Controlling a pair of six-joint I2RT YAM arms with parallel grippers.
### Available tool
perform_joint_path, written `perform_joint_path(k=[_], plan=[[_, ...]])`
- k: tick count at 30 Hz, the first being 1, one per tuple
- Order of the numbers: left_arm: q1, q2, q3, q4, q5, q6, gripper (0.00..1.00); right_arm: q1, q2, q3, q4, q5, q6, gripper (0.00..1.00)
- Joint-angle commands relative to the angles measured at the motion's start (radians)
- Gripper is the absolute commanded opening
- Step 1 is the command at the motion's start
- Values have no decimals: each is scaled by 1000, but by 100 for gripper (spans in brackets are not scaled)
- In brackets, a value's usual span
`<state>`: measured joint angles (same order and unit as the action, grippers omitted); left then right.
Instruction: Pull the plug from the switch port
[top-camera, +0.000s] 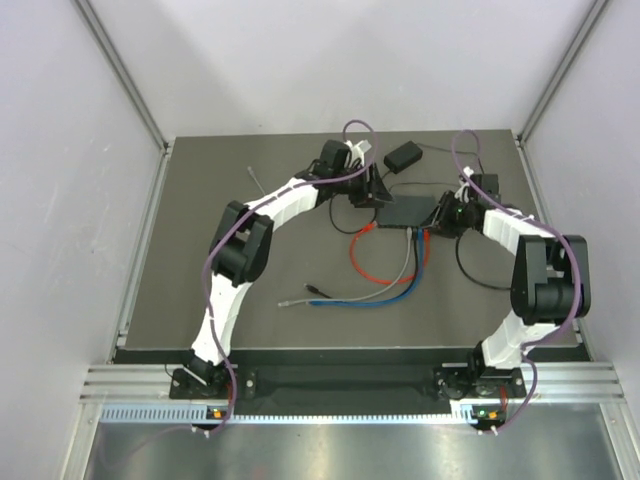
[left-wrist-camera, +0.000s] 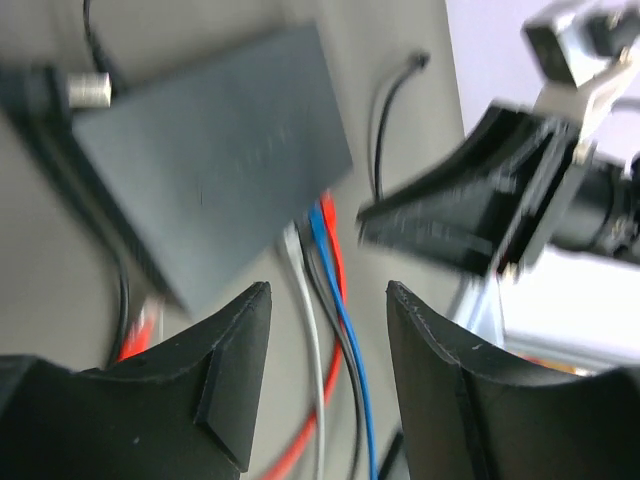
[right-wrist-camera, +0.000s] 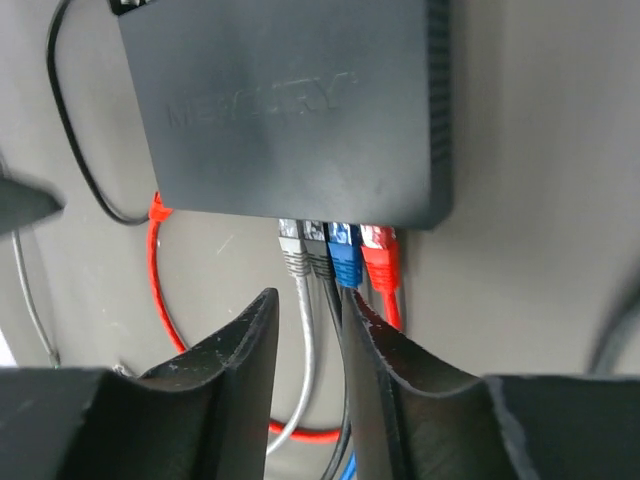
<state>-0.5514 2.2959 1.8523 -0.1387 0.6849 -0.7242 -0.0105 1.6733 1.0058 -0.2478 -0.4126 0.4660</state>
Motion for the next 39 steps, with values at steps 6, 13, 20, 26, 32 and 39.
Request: perform_joint_path(k=[6, 13, 20, 26, 32, 39], plan=[[-54, 177, 177, 219, -125, -61, 55, -55, 46, -50, 212, -115, 14, 33], [-74, 252, 231, 211, -154, -86, 55, -98, 60, -84, 231, -161, -4, 32], [-76, 266, 231, 143, -197, -104, 54, -105, 82, -119, 288, -152, 22, 31], [-76, 267, 220, 62, -199, -98, 53, -111, 147, -127, 380, -181, 51, 31], [-76, 263, 209, 57, -189, -100, 53, -124, 190, -168, 514, -226, 151, 30], [-77, 261, 200, 44, -182, -98, 53, -167, 209, -223, 619, -253, 270, 24]])
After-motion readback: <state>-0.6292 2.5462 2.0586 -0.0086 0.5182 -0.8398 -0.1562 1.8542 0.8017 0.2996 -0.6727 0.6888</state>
